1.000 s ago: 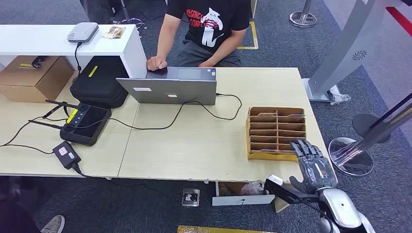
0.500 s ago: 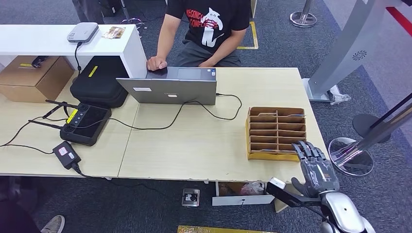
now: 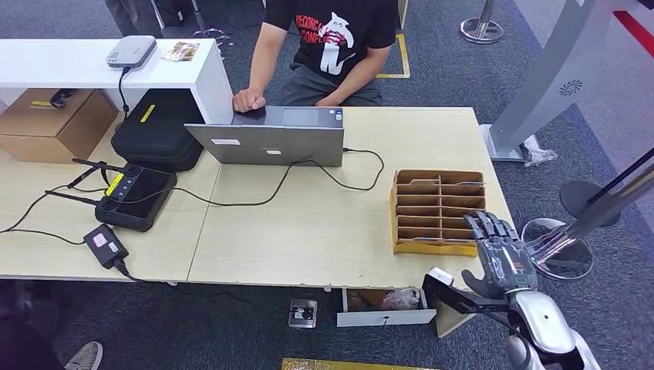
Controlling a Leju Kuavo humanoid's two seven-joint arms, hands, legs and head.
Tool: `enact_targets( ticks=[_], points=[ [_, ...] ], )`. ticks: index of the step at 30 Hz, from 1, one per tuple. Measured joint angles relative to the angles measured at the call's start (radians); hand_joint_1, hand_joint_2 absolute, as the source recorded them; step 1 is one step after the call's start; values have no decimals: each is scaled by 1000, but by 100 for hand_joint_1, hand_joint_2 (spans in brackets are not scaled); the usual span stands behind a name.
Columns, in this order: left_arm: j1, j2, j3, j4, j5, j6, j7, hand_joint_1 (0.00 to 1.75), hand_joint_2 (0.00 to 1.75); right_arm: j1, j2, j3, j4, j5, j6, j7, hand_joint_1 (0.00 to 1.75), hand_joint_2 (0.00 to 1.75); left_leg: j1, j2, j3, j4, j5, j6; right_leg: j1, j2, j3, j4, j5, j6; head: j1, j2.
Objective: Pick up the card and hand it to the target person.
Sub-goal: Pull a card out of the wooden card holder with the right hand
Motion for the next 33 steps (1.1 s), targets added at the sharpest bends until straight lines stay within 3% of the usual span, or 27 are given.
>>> enact_targets(
  ticks=[13, 27, 33],
  points=[
    [0, 0, 0, 0, 9, 0, 0, 0, 175, -51, 15, 1, 74, -3, 6, 0, 54, 175, 0, 0, 0, 0, 0, 0, 0, 0, 0, 0, 0, 0, 0, 0],
    [1, 0, 0, 0, 18, 0, 0, 0, 175, -75, 21, 1, 128, -16, 5, -2, 48, 175, 0, 0, 0, 0, 0, 0, 0, 0, 0, 0, 0, 0, 0, 0],
    [1, 0, 0, 0, 22, 0, 0, 0, 175, -72, 23, 1, 131, -17, 3, -2, 63, 175, 0, 0, 0, 0, 0, 0, 0, 0, 0, 0, 0, 0, 0, 0]
  ],
)
